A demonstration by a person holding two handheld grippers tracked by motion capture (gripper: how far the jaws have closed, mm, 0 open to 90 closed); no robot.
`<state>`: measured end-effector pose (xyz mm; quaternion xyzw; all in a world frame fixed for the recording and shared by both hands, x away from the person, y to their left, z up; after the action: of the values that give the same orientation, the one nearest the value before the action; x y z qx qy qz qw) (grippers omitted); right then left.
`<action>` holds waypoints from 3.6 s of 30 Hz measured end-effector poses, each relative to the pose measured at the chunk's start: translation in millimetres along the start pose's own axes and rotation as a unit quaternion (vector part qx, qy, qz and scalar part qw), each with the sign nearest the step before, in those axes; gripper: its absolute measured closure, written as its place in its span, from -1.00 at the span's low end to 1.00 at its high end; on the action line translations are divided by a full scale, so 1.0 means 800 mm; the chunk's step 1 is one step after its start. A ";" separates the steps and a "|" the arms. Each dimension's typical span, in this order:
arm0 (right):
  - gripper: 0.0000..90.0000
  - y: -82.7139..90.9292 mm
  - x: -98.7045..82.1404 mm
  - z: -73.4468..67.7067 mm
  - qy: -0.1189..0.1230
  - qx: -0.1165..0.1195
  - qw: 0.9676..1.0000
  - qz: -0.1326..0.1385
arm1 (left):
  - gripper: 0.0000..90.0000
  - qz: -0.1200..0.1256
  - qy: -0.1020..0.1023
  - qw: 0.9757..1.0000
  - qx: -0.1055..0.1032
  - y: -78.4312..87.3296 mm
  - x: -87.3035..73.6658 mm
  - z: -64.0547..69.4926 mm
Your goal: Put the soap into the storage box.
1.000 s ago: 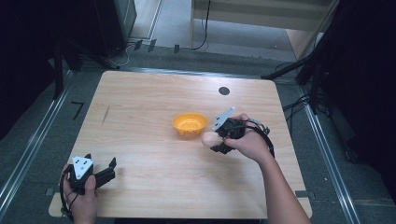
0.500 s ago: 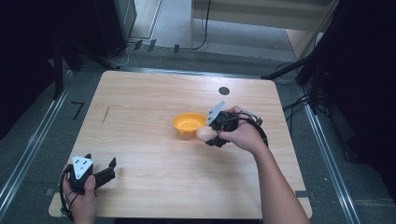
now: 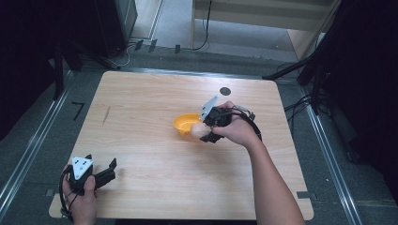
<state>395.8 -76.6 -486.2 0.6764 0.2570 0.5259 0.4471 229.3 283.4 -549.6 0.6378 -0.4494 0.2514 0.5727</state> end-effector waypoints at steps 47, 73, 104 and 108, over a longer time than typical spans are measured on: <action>-0.27 -0.045 0.056 0.038 0.030 0.004 0.999 -0.026 | -0.69 0.000 0.012 1.000 -0.012 0.000 -0.001 -0.002; -0.48 -0.023 0.044 0.046 -0.030 0.007 0.999 -0.009 | -0.69 -0.004 0.016 1.000 -0.015 -0.001 -0.001 -0.003; -1.00 -0.001 -0.054 0.029 -0.174 -0.015 0.984 0.033 | -0.69 -0.008 0.002 1.000 -0.008 -0.003 0.000 -0.001; -1.00 0.002 -0.067 0.024 -0.189 -0.014 0.981 0.037 | -0.69 -0.011 -0.003 1.000 -0.006 -0.002 0.000 0.000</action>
<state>397.1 -127.6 -511.7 0.7663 0.1354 0.4082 0.4773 230.8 283.2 -550.8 0.6400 -0.4453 0.2405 0.5782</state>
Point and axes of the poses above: each handheld gripper's, and its own axes: y roughly backward along the jaws, x roughly out of its top, z roughly to its right, the point moved 5 cm from there along -y, roughly forward along the jaws, and after that the axes turned 14 degrees about -y, right-handed, at the moved point
